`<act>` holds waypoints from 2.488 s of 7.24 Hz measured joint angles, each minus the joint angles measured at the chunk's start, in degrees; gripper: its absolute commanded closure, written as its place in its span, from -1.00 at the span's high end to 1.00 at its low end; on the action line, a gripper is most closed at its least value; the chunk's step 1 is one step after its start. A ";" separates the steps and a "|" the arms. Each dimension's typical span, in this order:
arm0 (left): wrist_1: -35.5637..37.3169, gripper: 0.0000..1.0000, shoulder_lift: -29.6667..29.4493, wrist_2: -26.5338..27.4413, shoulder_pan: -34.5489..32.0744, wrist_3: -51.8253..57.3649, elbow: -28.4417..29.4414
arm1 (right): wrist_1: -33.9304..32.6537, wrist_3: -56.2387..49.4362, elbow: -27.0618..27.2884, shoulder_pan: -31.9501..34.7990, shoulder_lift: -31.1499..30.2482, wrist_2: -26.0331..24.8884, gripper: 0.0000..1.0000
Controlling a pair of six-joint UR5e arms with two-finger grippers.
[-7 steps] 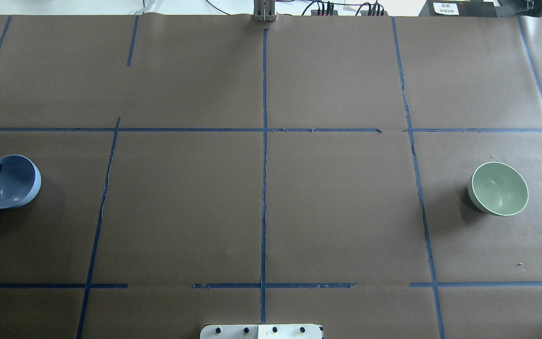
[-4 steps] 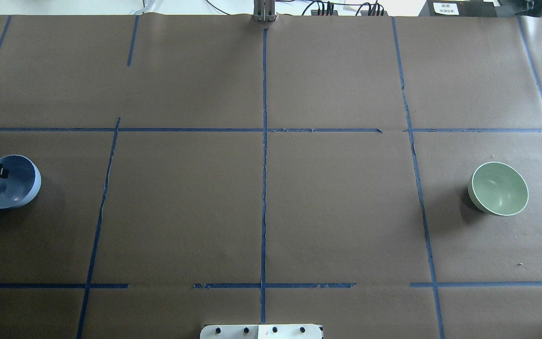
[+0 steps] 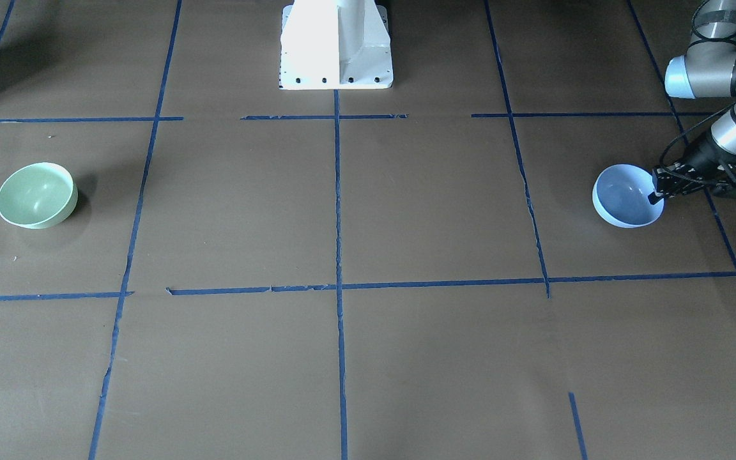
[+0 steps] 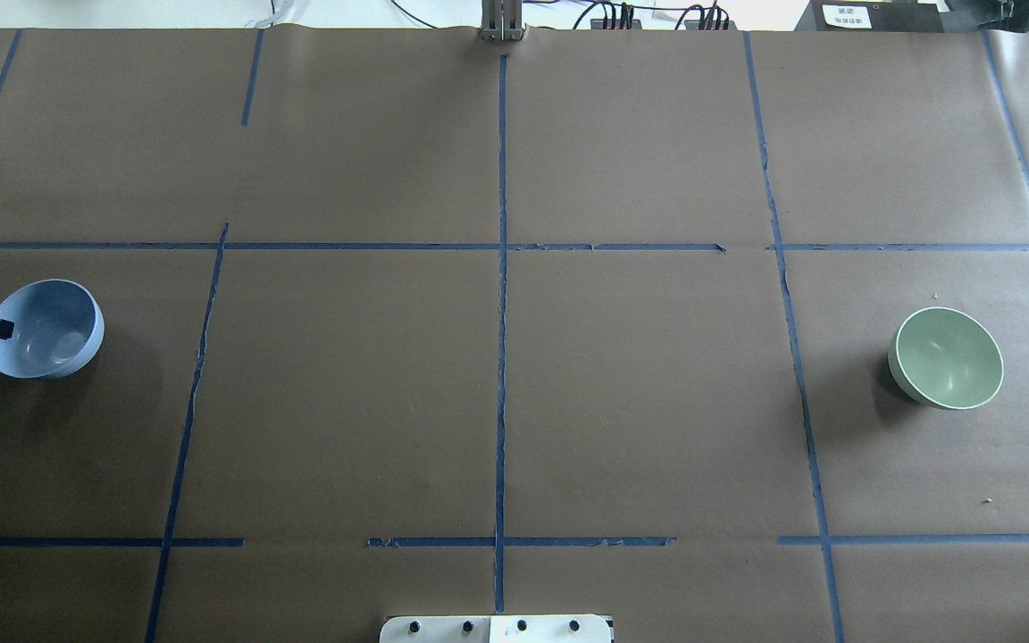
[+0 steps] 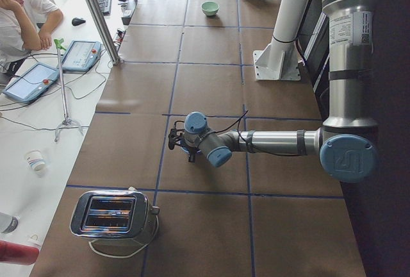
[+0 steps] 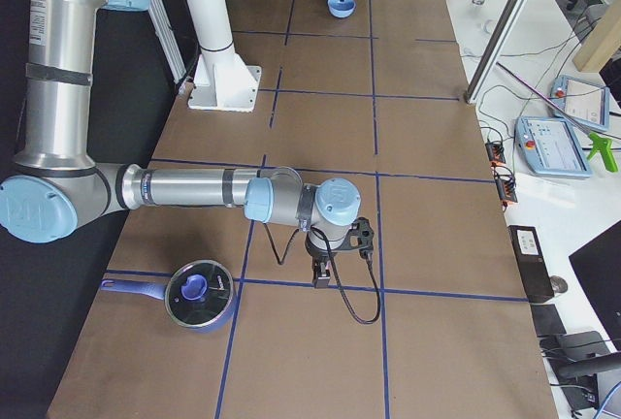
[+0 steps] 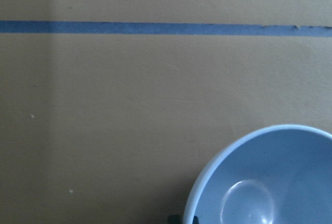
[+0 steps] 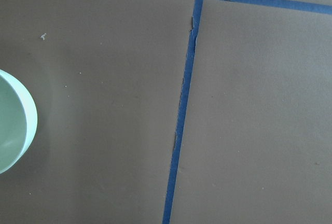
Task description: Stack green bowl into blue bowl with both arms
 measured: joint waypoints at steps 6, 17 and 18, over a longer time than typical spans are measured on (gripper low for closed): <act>22.41 -1.00 -26.53 11.64 15.91 -34.96 -10.15 | 0.00 0.09 0.16 0.00 0.02 0.09 1.00; 32.48 1.00 -44.16 25.80 31.36 -43.37 -1.28 | 0.45 0.04 -0.07 -0.47 0.76 -0.01 1.00; 34.00 1.00 -41.88 24.10 30.04 -39.24 -4.23 | 1.79 0.26 0.05 -0.51 1.28 0.02 1.00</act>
